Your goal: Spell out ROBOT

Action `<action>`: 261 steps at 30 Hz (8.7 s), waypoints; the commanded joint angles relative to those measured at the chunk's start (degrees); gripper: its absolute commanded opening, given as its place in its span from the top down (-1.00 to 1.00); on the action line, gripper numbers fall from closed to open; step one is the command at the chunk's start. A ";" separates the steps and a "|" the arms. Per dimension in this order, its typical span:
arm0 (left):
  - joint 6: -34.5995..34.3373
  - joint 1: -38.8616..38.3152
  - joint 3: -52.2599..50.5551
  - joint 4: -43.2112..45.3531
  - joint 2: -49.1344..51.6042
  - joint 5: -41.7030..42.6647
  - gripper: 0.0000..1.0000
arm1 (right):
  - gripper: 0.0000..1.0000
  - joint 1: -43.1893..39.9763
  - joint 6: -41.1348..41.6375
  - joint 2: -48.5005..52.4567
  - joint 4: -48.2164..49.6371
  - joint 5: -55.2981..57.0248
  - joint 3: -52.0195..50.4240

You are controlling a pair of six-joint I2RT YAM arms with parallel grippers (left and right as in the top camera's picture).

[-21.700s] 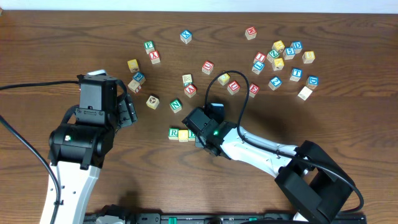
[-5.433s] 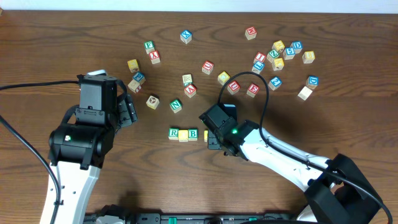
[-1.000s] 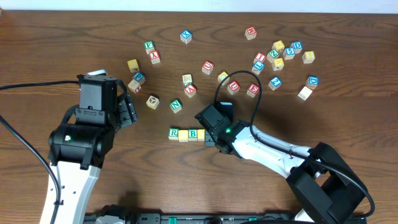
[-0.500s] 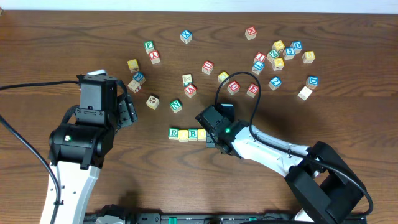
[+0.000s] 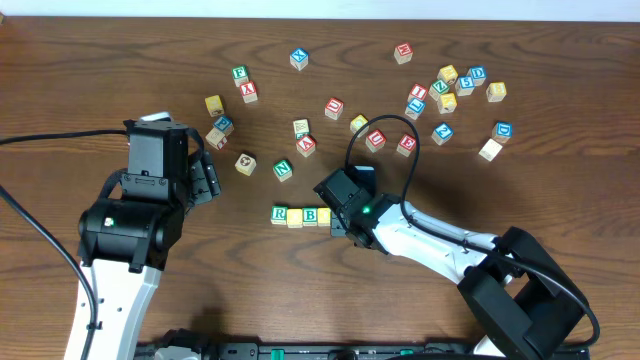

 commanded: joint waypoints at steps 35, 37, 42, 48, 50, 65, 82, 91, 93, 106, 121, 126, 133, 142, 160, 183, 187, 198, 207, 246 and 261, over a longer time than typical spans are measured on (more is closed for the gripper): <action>0.98 0.24 1.14 -0.02 -0.13 -1.14 -0.64 | -0.08 0.20 -1.95 0.66 8.07 21.68 -0.42; 0.98 0.24 1.14 -0.02 -0.13 -1.14 -0.64 | -0.15 -0.33 -1.97 0.66 7.85 24.02 -0.42; 0.98 0.24 1.14 -0.02 -0.13 -1.14 -0.64 | -0.18 -2.80 -1.90 0.66 4.70 23.45 -0.42; 0.98 0.24 1.14 -0.02 -0.13 -1.14 -0.64 | -0.12 -6.64 2.58 0.66 -3.41 17.31 -0.42; 0.98 0.24 1.14 -0.02 -0.13 -1.16 -0.64 | 0.00 -7.56 2.80 0.66 -4.74 13.94 -0.42; 0.98 0.24 1.14 -0.02 -0.13 -1.14 -0.64 | 0.88 -5.25 1.11 0.66 -7.06 -0.11 -0.42; 0.98 0.24 1.14 -0.02 -0.13 -1.16 -0.64 | 0.98 -3.15 1.07 0.66 -6.21 -6.51 -0.42; 0.98 0.24 1.14 -0.02 -0.13 -1.14 -0.64 | 0.96 -3.15 -0.31 0.66 -3.43 -9.27 -0.42; 0.96 0.24 1.14 -0.02 -0.13 -1.14 -0.64 | 0.96 -3.15 -1.27 0.66 -2.71 -9.66 -0.42; 0.98 0.24 1.14 -0.02 -0.13 -1.14 -0.64 | 0.94 -1.99 -3.28 0.66 -0.57 -10.05 -0.42; 0.98 0.24 1.14 -0.02 -0.13 -1.14 -0.64 | 0.91 -1.70 -2.38 0.66 -1.73 -4.79 -0.42; 0.96 0.24 1.14 -0.02 -0.13 -1.14 -0.63 | 0.90 -1.77 0.31 0.66 -4.98 2.08 -0.42; 0.98 0.24 1.14 -0.02 -0.13 -1.14 -0.64 | 0.94 -4.17 0.46 0.48 -7.21 4.09 -0.35; 0.98 0.24 1.14 -0.02 -0.13 -1.14 -0.64 | 0.98 -7.10 -0.35 -0.28 -9.86 4.37 4.50; 0.96 0.24 1.14 -0.02 -0.13 -1.14 -0.64 | 0.98 -7.96 -5.20 -0.90 -28.39 11.63 29.81; 0.98 0.24 1.14 -0.02 -0.13 -1.14 -0.64 | 0.63 -13.84 -18.64 -33.88 -40.48 9.64 31.74; 0.98 0.24 1.14 -0.02 -0.13 -1.14 -0.64 | 0.36 -13.84 -19.54 -38.49 -36.70 9.53 22.47; 0.98 0.24 1.14 -0.02 -0.13 -1.14 -0.64 | -0.98 -13.81 -19.52 -41.00 -30.32 6.21 11.85; 0.96 0.24 1.14 0.02 -0.13 -1.14 -0.64 | -0.99 -13.81 -19.52 -40.59 -31.08 6.21 11.85; 3.98 -9.03 -3.02 11.30 30.38 17.73 0.85 | -0.98 -13.81 -19.52 -40.54 -31.10 6.19 11.85; 3.91 -10.03 -7.89 16.46 30.99 16.31 0.85 | -0.99 -13.81 -19.52 -40.54 -31.08 6.19 11.85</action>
